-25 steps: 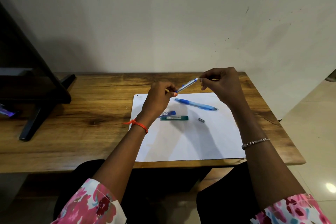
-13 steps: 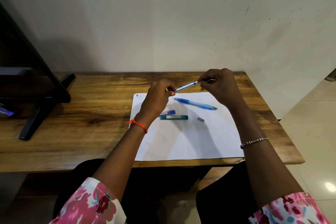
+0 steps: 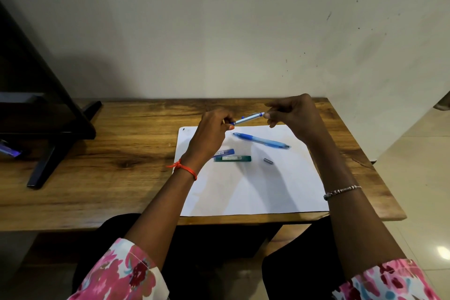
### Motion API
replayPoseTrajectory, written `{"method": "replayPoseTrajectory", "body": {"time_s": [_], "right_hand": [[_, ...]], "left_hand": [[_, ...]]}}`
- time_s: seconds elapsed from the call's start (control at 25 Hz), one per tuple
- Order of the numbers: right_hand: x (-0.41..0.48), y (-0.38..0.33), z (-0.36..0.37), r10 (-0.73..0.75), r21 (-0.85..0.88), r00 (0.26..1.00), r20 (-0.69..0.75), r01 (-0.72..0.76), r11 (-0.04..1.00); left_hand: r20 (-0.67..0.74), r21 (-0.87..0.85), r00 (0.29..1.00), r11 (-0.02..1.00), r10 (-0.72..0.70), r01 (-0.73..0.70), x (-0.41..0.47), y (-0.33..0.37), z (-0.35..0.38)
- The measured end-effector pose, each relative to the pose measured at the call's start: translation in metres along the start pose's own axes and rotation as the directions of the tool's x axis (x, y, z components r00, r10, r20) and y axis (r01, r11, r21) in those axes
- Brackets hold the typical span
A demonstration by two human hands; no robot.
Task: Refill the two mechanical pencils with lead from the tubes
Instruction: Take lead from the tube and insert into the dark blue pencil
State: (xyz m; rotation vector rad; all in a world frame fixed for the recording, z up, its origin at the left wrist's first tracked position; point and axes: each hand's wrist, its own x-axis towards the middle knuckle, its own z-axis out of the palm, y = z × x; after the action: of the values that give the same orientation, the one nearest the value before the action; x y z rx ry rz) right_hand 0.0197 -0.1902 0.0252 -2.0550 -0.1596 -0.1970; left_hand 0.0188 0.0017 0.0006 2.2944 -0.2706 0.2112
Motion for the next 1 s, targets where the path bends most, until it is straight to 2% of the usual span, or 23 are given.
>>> {"method": "replayPoseTrajectory", "body": {"time_s": [0.04, 0.12, 0.2, 0.24, 0.36, 0.48, 0.56, 0.64, 0.72, 0.76, 0.84, 1.0], "right_hand": [[-0.001, 0.001, -0.003, 0.042, 0.0, 0.999, 0.027, -0.042, 0.999], [-0.003, 0.004, -0.006, 0.144, -0.17, 0.972, 0.185, -0.113, 0.979], [-0.005, 0.007, -0.003, 0.275, -0.409, 0.883, 0.38, -0.106, 0.906], [-0.005, 0.009, 0.001, 0.332, -0.493, 0.838, 0.433, -0.088, 0.866], [-0.004, 0.012, 0.014, 0.403, -0.572, 0.777, 0.484, -0.068, 0.818], [-0.005, 0.006, 0.013, 0.401, -0.57, 0.774, 0.489, -0.064, 0.819], [-0.005, 0.0, 0.006, 0.289, -0.392, 0.868, 0.403, -0.122, 0.912], [-0.004, -0.003, -0.003, 0.171, -0.016, 0.968, 0.182, -0.171, 0.985], [-0.002, -0.003, -0.009, 0.156, 0.345, 0.988, -0.002, -0.145, 0.927], [-0.002, -0.002, -0.01, 0.169, 0.448, 0.985, -0.045, -0.131, 0.884], [0.0, 0.001, -0.009, 0.186, 0.533, 0.98, -0.064, -0.124, 0.837], [0.002, 0.004, -0.008, 0.184, 0.581, 0.98, -0.081, -0.104, 0.807]], "left_hand": [[-0.004, -0.003, 1.0, 1.0, -0.008, 0.008, 0.0, 0.0, 0.0], [-0.013, -0.014, 0.999, 0.999, -0.035, 0.035, 0.0, 0.001, 0.001], [-0.016, -0.026, 0.998, 0.998, -0.057, 0.057, 0.0, 0.001, 0.002], [-0.013, -0.032, 0.998, 0.998, -0.063, 0.063, 0.0, 0.001, 0.002], [0.003, -0.055, 0.997, 0.995, -0.079, 0.079, -0.001, 0.002, 0.004], [0.007, -0.068, 0.997, 0.994, -0.08, 0.08, -0.002, 0.003, 0.006], [0.011, -0.061, 0.996, 0.995, -0.084, 0.084, -0.001, 0.003, 0.006], [0.012, -0.056, 0.996, 0.995, -0.083, 0.084, -0.001, 0.002, 0.006], [0.016, -0.059, 0.997, 0.995, -0.08, 0.081, -0.001, 0.002, 0.005], [0.017, -0.062, 0.997, 0.995, -0.081, 0.082, 0.0, 0.003, 0.005], [0.017, -0.071, 0.997, 0.994, -0.08, 0.081, 0.0, 0.002, 0.005], [0.012, -0.094, 0.997, 0.993, -0.074, 0.075, 0.0, 0.001, 0.006]]}}
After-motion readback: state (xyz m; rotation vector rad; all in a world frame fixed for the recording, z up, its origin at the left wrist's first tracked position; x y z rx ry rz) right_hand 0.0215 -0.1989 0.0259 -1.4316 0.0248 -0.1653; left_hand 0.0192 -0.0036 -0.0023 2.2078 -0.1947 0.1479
